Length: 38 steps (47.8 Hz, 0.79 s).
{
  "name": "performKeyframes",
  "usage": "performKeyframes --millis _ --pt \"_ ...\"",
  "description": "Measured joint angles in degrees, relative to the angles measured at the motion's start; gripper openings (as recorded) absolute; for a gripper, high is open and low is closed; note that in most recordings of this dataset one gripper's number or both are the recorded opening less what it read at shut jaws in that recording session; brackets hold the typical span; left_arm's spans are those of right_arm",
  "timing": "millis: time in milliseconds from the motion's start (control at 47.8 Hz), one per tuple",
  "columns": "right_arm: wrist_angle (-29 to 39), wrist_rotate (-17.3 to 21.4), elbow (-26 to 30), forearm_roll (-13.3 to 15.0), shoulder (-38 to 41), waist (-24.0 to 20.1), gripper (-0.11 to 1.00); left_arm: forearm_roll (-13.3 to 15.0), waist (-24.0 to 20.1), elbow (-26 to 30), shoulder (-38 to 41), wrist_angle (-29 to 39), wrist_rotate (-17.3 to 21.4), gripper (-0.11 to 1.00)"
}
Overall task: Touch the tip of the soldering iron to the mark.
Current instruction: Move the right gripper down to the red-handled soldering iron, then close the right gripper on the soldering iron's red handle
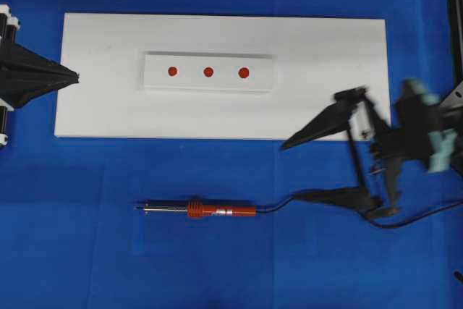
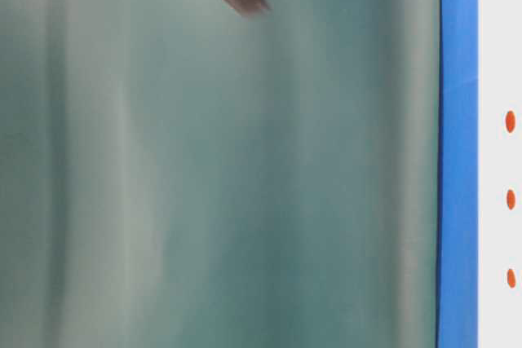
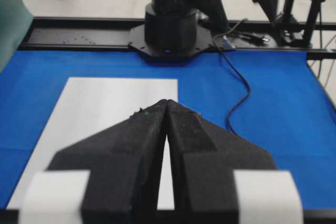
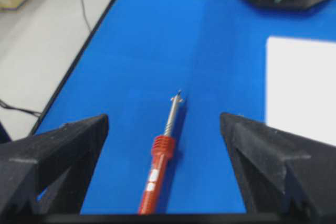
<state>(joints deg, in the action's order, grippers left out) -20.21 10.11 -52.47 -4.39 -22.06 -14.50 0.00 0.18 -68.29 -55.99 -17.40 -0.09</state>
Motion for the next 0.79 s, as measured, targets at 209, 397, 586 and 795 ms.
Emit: performKeyframes --millis 209,397,586,795 --pt "-6.1 0.0 4.0 -4.5 12.6 -2.0 0.85 0.0 0.0 -0.6 0.0 -0.5 0.0 0.0" --pt "-13.4 -0.5 7.0 -9.7 22.8 -4.0 0.85 0.0 0.0 -1.1 0.0 -1.1 0.0 0.0" --pt "-16.1 -2.2 10.7 -15.1 31.6 -6.2 0.85 0.0 -0.1 -1.3 -0.1 -1.4 0.0 0.0" --pt "-17.1 -2.8 14.6 -19.9 40.2 -7.4 0.85 0.0 0.0 -1.5 -0.1 -1.4 0.0 0.0"
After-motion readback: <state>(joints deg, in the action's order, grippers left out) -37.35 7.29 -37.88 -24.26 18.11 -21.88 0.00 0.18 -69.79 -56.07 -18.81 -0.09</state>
